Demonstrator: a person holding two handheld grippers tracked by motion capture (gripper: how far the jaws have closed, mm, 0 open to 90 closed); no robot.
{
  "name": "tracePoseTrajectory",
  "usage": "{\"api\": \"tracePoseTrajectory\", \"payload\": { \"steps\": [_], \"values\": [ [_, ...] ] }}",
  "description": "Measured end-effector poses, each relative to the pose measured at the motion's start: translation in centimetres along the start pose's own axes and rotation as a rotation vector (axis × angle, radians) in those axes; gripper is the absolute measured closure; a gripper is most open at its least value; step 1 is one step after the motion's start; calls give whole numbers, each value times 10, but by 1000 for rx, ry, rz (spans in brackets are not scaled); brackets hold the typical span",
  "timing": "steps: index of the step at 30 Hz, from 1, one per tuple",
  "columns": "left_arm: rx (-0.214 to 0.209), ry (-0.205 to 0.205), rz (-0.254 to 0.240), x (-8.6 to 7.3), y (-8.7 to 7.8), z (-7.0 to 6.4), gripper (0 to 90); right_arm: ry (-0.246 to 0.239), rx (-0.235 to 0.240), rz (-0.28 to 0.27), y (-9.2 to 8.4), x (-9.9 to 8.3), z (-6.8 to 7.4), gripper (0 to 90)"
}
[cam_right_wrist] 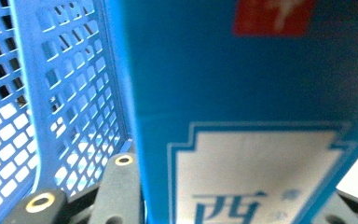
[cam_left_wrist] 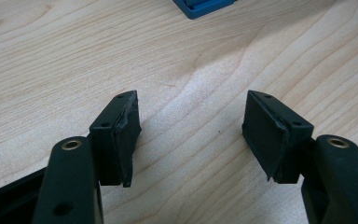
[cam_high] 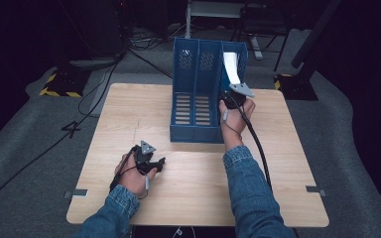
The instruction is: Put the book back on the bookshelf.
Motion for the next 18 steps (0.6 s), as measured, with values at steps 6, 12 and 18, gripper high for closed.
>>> {"api": "tracePoseTrajectory", "payload": {
  "steps": [6, 12, 18],
  "values": [
    [-8, -8, -4, 0, 0, 0, 372, -6, 1, 12, 9, 4, -2, 602],
    [1, 0, 0, 0, 0, 0, 372, -19, 30, 52, 2, 0, -1, 513],
    [5, 5, 1, 0, 0, 0, 372, -3, 73, 56, -19, 3, -1, 438]
  ]
}}
Point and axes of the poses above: each handheld gripper's, and its own axes: y roughly forward along the jaws, x roughly out of its top, z roughly to its left, the point moved 10 cm from there along y, roughly forward along the jaws, and after that the axes turned 8 degrees about y, right-handed, at the moved point
